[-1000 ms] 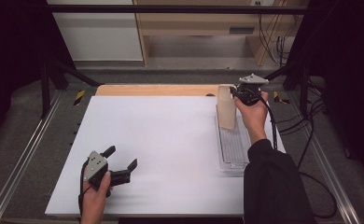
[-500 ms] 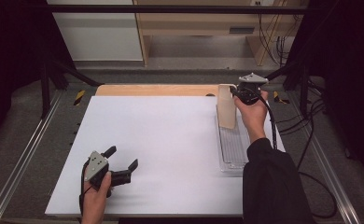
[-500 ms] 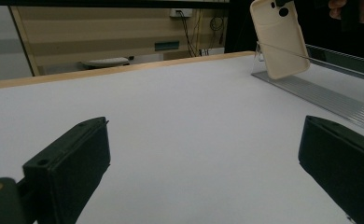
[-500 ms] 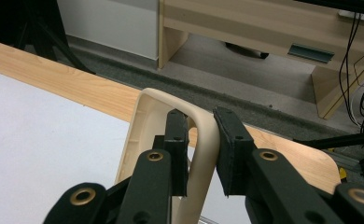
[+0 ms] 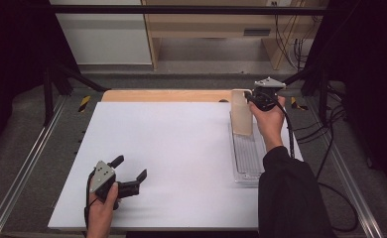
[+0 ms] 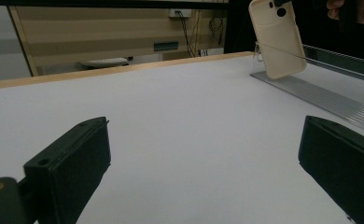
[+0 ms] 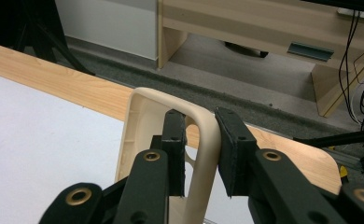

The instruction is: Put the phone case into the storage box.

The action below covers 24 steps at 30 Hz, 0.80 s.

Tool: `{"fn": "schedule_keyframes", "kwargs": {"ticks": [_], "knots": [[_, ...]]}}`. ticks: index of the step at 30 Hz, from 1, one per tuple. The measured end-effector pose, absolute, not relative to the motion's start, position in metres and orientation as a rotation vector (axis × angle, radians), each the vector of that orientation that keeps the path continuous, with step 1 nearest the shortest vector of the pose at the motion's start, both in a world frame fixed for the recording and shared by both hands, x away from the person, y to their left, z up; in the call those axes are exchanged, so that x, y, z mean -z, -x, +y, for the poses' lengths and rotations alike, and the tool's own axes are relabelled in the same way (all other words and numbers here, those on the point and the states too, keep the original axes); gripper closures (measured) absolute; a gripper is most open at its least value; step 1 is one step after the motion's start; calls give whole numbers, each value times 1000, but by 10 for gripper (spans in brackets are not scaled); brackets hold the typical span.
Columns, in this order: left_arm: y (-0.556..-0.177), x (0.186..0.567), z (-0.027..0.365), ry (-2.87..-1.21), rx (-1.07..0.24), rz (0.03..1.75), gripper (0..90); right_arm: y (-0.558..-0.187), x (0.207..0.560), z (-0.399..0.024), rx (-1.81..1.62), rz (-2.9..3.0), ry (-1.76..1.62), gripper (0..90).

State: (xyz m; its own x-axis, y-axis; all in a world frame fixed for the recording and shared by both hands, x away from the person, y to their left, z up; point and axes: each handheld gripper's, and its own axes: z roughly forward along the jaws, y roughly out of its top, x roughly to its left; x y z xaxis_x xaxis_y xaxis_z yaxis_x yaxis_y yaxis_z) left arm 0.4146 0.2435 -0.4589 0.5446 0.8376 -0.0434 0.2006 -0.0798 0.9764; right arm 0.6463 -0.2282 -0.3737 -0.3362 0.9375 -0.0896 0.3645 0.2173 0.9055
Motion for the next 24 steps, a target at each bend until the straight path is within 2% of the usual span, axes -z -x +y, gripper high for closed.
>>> {"fn": "schedule_keyframes", "kwargs": {"ticks": [24], "knots": [[-415, 460, 242, -1599, -670, 899, 21, -649, 374, -231, -1092, 1815, -1225, 732]]}}
